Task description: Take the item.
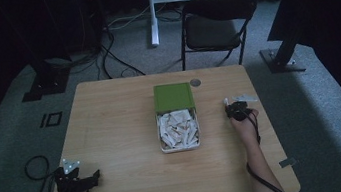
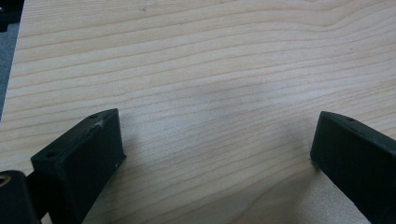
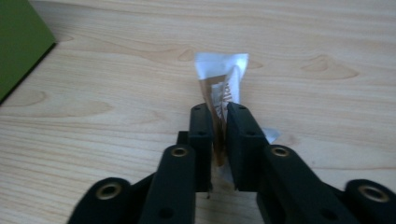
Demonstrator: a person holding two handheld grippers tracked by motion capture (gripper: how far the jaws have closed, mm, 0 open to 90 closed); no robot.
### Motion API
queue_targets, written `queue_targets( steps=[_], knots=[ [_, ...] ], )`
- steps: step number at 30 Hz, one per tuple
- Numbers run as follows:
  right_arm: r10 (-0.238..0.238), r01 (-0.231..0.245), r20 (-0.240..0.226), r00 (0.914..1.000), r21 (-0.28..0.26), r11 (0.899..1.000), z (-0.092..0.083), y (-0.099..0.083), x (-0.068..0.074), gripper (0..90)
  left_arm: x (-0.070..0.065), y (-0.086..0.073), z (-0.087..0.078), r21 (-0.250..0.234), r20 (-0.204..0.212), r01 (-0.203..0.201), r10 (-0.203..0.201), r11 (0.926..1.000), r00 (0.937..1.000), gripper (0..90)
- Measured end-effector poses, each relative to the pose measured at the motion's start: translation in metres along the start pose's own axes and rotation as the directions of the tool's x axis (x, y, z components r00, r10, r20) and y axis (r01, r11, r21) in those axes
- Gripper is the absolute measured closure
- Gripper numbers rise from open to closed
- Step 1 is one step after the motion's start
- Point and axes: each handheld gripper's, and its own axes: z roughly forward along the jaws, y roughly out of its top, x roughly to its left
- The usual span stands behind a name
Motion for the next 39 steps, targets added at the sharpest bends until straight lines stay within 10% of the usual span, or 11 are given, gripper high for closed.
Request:
queue_targets(
  steps=[19, 39],
  knots=[
    [-0.006, 0.000, -0.073, 0.9973, -0.091, 0.996, -0.013, 0.012, 0.013, 18.2, 0.000, 0.000, 0.000, 0.000, 0.000, 0.000, 0.000, 1.0000, 1.0000, 3.2],
    [0.044, -0.046, -0.048, 0.9979, -0.060, 0.997, -0.037, -0.016, -0.002, 13.8, 0.000, 0.000, 0.000, 0.000, 0.000, 0.000, 0.000, 1.0000, 1.0000, 3.2]
  ],
)
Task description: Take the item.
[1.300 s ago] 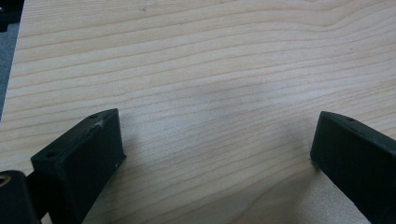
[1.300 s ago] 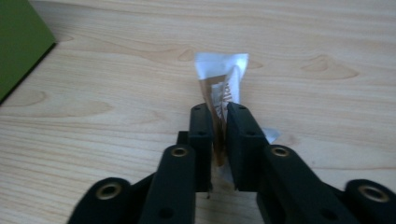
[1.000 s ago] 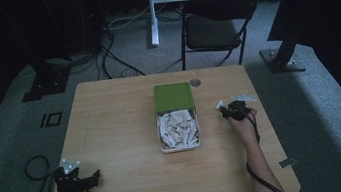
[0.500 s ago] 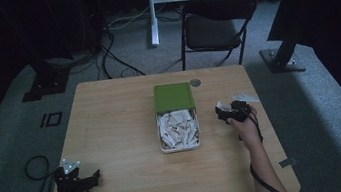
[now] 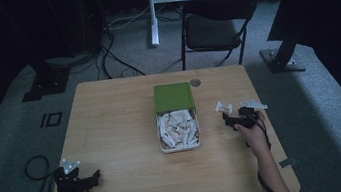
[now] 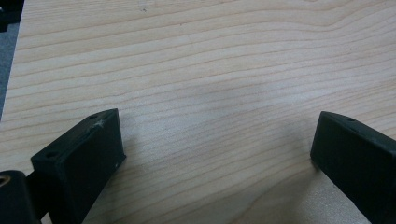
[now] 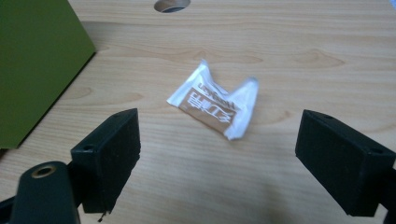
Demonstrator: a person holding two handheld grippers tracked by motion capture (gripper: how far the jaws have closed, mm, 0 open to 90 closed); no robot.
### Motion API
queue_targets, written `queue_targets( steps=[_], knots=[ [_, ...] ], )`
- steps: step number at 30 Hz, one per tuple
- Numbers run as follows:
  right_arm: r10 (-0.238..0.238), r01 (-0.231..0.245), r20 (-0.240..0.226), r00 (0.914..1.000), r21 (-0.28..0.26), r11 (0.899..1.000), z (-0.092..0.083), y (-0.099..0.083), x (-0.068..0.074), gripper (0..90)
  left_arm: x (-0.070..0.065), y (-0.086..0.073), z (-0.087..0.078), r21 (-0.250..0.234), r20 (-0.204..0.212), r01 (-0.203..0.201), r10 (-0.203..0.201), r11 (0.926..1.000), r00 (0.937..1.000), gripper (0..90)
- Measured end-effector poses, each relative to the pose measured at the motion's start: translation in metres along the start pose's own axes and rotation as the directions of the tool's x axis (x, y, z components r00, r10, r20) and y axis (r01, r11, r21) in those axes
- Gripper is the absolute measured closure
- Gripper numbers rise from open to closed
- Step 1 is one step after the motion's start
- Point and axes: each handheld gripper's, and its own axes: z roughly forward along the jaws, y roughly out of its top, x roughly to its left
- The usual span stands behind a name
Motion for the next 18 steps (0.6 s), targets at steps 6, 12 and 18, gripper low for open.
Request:
queue_targets(
  steps=[6, 12, 18],
  knots=[
    [-0.013, 0.012, 0.015, 0.9998, 0.011, 1.000, -0.008, -0.009, -0.002, 13.9, 0.000, 0.000, 0.000, 0.000, 0.000, 0.000, 0.000, 1.0000, 1.0000, 3.2],
    [-0.021, 0.021, 0.017, 0.9996, 0.027, 0.999, -0.017, -0.018, 0.000, 13.9, 0.000, 0.000, 0.000, 0.000, 0.000, 0.000, 0.000, 1.0000, 1.0000, 3.2],
    [-0.021, 0.021, 0.010, 0.9997, 0.039, 0.999, -0.028, -0.028, 0.003, 13.8, 0.000, 0.000, 0.000, 0.000, 0.000, 0.000, 0.000, 1.0000, 1.0000, 3.2]
  ],
)
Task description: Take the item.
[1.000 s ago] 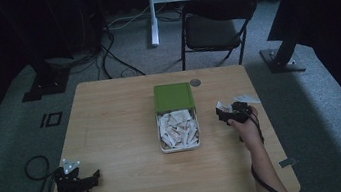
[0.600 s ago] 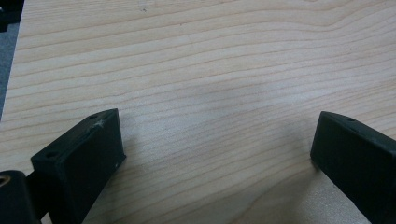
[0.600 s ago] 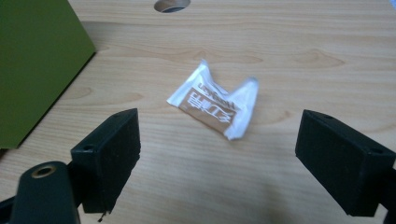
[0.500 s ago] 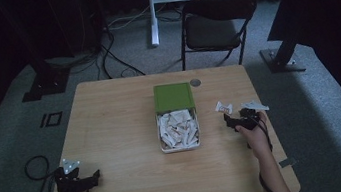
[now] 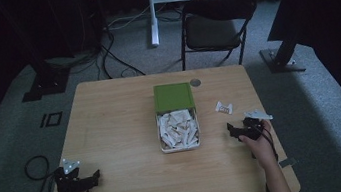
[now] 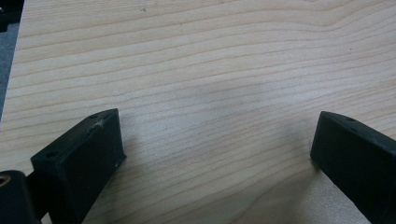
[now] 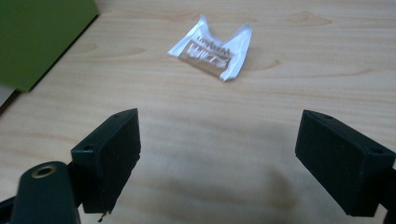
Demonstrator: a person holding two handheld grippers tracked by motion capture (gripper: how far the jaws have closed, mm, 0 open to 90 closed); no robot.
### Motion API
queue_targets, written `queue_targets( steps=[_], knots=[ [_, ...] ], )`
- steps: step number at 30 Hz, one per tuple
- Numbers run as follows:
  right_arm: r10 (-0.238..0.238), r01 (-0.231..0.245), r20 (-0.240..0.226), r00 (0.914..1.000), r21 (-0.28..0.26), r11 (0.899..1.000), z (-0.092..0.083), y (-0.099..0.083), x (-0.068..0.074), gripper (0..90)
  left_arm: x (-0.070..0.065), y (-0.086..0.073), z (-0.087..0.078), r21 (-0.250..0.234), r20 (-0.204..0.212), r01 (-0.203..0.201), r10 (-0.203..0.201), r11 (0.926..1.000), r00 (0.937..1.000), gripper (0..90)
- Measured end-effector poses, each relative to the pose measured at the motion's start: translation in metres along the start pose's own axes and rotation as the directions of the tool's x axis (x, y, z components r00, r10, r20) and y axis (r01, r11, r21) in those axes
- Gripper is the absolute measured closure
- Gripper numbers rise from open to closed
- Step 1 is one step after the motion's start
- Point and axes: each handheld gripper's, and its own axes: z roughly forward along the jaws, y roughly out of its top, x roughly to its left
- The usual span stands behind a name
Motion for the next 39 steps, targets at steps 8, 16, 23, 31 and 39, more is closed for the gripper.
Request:
queue_targets(
  steps=[8, 16, 23, 31, 39],
  knots=[
    [0.012, -0.012, 0.034, 0.9994, 0.002, 1.000, -0.014, -0.012, 0.003, 13.8, 0.000, 0.000, 0.000, 0.000, 0.000, 0.000, 0.000, 1.0000, 1.0000, 3.2],
    [0.044, -0.045, 0.058, 0.9973, 0.003, 0.999, -0.027, -0.025, 0.000, 13.8, 0.000, 0.000, 0.000, 0.002, 0.000, -0.002, 0.002, 1.0000, 1.0000, 3.2],
    [0.030, -0.032, 0.079, 0.9964, 0.028, 0.999, -0.039, -0.035, -0.002, 13.9, 0.000, 0.000, 0.000, 0.000, 0.000, -0.002, 0.002, 1.0000, 1.0000, 3.3],
    [0.024, -0.028, 0.081, 0.9964, 0.050, 0.998, -0.052, -0.045, -0.003, 14.0, 0.000, 0.000, 0.000, 0.000, 0.000, -0.002, 0.002, 1.0000, 1.0000, 3.2],
    [0.004, -0.012, 0.091, 0.9958, 0.085, 0.996, -0.060, -0.053, 0.000, 13.9, 0.000, 0.000, 0.000, 0.000, 0.000, -0.002, 0.002, 1.0000, 1.0000, 3.2]
  ],
)
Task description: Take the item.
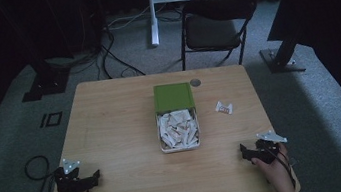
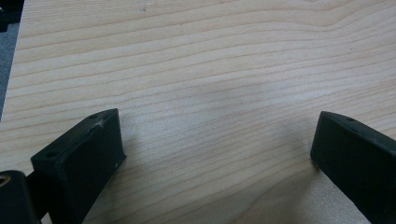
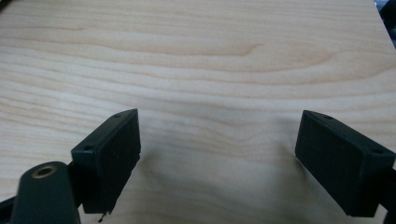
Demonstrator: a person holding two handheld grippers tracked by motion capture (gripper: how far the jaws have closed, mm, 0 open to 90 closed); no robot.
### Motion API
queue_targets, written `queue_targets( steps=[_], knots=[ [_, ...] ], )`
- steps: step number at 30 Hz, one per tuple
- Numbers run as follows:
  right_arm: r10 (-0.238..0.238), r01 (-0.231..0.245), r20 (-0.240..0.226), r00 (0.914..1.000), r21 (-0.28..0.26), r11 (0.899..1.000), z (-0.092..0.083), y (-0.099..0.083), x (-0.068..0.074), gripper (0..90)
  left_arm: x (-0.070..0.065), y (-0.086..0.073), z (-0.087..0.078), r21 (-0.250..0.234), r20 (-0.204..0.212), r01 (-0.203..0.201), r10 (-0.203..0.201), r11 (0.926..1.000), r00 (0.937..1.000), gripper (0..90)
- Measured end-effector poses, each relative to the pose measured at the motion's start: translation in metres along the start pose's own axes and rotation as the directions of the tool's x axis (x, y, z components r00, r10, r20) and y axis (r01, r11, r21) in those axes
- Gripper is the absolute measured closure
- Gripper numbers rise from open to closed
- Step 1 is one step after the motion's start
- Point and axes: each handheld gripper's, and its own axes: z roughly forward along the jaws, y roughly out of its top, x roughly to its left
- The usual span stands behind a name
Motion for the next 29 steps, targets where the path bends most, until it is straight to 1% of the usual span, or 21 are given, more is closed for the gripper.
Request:
queue_targets(
  steps=[2, 5, 8, 11, 15, 29],
  knots=[
    [0.001, -0.001, -0.012, 0.9999, 0.005, 1.000, -0.0013, -0.0014, -0.0005, 13.9, 0.0000, 0.0000, 0.0000, 0.000, 0.000, 0.000, 0.000, 1.0000, 1.0000, 3.2],
    [-0.017, 0.017, -0.013, 0.9998, 0.022, 1.000, -0.0025, -0.0032, -0.0006, 13.6, 0.0000, 0.0000, 0.0000, 0.000, 0.000, 0.000, 0.000, 1.0000, 1.0000, 3.2],
    [-0.042, 0.043, -0.033, 0.9986, 0.029, 0.999, -0.0035, -0.0044, 0.0004, 12.3, 0.0000, 0.0000, 0.0000, 0.000, 0.000, 0.000, 0.000, 1.0000, 1.0000, 3.2],
    [-0.060, 0.061, -0.024, 0.9979, 0.034, 0.998, -0.0034, -0.0048, 0.0023, 12.3, 0.0001, 0.0000, -0.0001, 0.001, 0.000, -0.001, 0.001, 1.0000, 1.0000, 3.2],
    [-0.047, 0.047, -0.011, 0.9989, 0.034, 0.998, -0.0033, -0.0049, 0.0018, 12.3, 0.0000, 0.0000, 0.0000, 0.000, 0.000, 0.000, 0.000, 1.0000, 1.0000, 3.2],
    [-0.044, 0.044, -0.012, 0.9990, 0.035, 0.998, -0.0032, -0.0048, 0.0017, 12.2, 0.0000, 0.0000, -0.0001, 0.001, 0.000, -0.001, 0.001, 1.0000, 1.0000, 3.2]
  ],
)
